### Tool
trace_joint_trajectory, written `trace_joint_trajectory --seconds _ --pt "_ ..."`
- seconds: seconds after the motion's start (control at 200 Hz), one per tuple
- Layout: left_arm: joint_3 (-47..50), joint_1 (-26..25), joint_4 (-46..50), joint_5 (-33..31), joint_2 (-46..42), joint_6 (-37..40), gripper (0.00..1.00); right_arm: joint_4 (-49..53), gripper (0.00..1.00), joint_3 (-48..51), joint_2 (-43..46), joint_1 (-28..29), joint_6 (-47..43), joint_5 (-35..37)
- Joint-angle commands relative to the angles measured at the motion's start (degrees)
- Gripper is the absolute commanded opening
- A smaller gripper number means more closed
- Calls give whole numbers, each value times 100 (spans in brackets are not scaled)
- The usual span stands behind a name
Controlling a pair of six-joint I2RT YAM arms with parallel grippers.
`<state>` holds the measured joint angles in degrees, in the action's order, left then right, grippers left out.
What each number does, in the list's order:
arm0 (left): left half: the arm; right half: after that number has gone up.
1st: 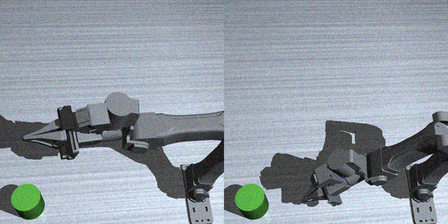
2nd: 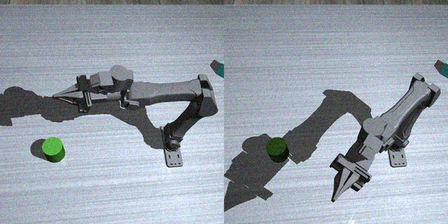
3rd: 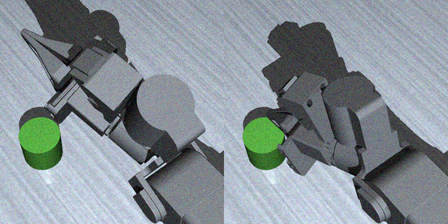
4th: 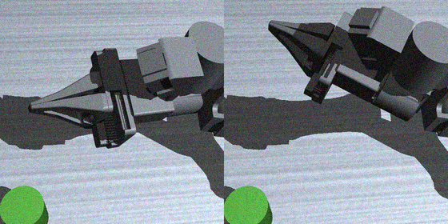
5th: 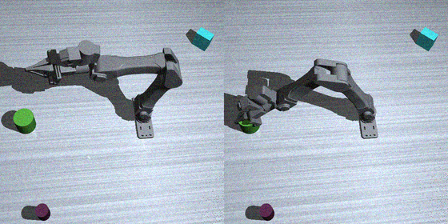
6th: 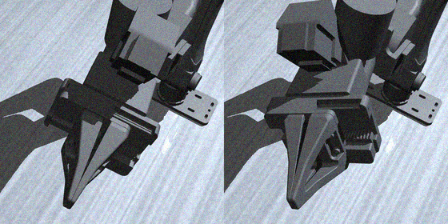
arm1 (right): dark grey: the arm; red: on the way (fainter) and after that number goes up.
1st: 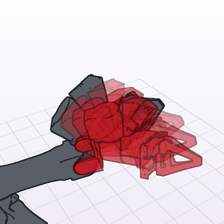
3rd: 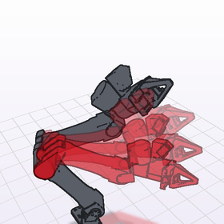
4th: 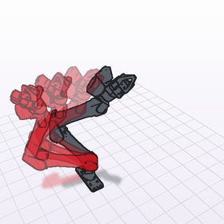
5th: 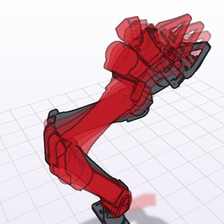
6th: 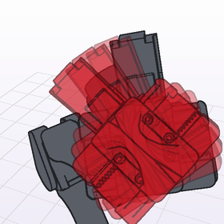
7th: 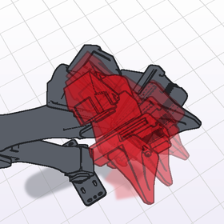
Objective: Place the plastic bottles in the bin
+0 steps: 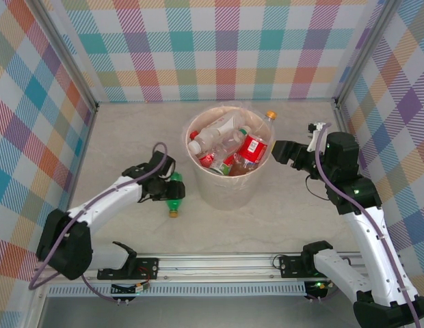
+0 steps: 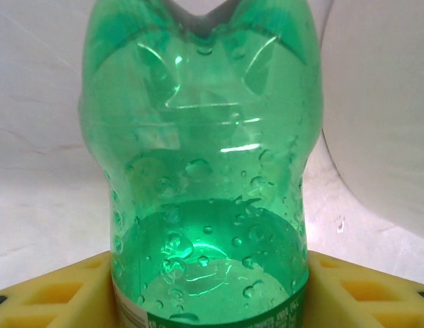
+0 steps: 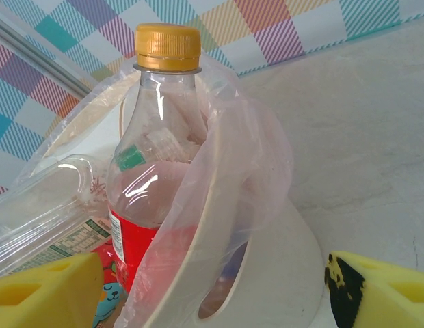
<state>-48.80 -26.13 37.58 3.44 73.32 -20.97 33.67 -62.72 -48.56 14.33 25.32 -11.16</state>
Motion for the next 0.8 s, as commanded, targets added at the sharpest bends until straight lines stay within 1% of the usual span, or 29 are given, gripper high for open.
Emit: trace_joint_trajectory --seconds 0.0,0.19,0.27,0.31,0.42,0.475,0.565,0.64,0.795 --pt "-355 229 575 -249 -433 471 59 11 84 -152 -46 27 -148 -15" --pt "-1141 233 759 -452 -1132 1034 59 -77 84 -351 -132 25 -290 -276" --pt "-1625 238 726 -444 -1464 1313 59 -138 84 -532 -162 26 -397 -544" --pt "-1931 231 682 -351 -1615 1467 59 -118 84 -671 -199 32 -468 -711" --pt "-2532 173 270 317 -1976 1763 57 -150 84 -1097 -309 76 -609 -1309" --pt "-2771 38 70 598 -2024 1854 56 -166 83 -1340 -419 154 -641 -1588" --pt "-3180 -351 -128 734 -1914 2087 56 -146 83 -1788 -674 493 -705 -1724" --pt "-3462 -663 -222 740 -1701 2276 55 -58 84 -2190 -962 888 -818 -1596" --pt "-3876 -1106 -317 939 -1132 2433 54 -114 84 -2942 -1628 1641 -969 -1436"
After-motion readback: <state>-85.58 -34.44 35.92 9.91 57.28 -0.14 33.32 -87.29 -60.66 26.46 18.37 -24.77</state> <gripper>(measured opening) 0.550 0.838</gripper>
